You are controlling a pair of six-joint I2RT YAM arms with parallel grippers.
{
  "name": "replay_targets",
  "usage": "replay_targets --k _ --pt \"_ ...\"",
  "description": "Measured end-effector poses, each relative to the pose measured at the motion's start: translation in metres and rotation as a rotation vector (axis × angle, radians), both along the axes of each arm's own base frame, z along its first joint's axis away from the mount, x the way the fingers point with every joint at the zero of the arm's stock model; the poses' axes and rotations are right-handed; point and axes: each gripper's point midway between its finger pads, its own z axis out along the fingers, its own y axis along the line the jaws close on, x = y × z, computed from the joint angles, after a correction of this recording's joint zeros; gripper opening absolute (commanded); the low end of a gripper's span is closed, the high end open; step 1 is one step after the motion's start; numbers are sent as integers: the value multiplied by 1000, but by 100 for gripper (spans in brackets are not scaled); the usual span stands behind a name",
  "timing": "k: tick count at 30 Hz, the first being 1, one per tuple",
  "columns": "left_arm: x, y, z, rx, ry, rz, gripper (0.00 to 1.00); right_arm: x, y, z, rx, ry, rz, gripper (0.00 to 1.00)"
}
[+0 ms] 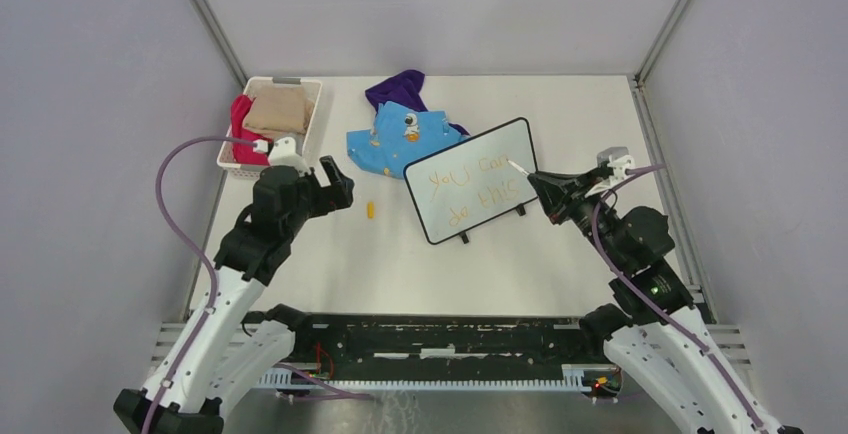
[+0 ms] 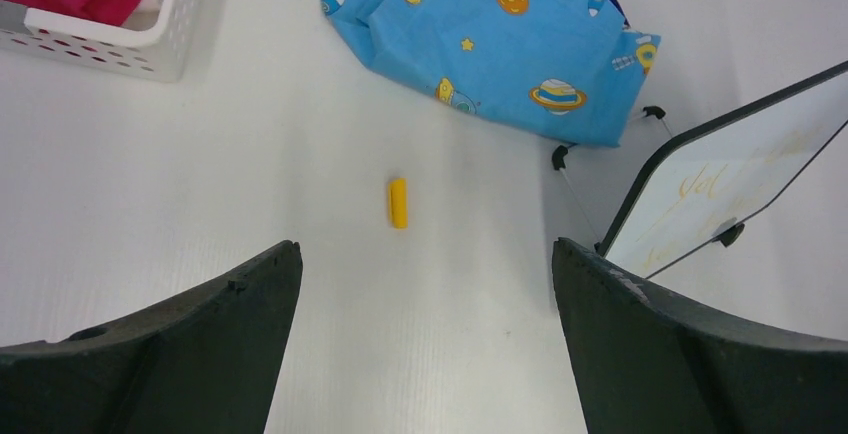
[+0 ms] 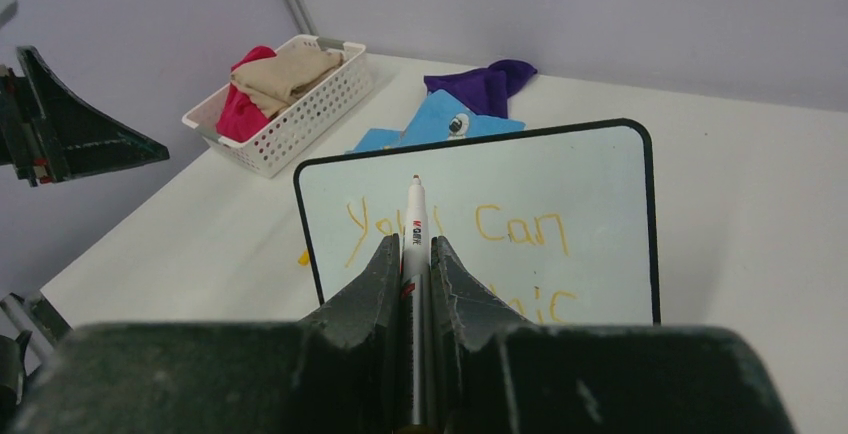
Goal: Write a sentence on the whiteboard
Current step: Write a sentence on the whiteboard, then close the whiteboard marker at the center of the board.
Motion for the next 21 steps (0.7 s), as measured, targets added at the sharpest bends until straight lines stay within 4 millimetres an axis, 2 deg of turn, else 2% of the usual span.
replay_targets --k 3,5,12,17,21 --pt "0 6 4 -9 -13 45 100 6 7 -6 -40 19 7 0" --pt "3 6 -1 -13 4 59 100 12 12 -13 -76 47 7 0" --pt "14 6 -55 56 199 97 100 23 30 -33 -177 115 15 0" --pt "15 4 -60 60 216 91 100 19 25 -29 -182 78 0 0" --pt "19 -7 -81 58 295 46 100 11 15 -31 -169 43 -20 0"
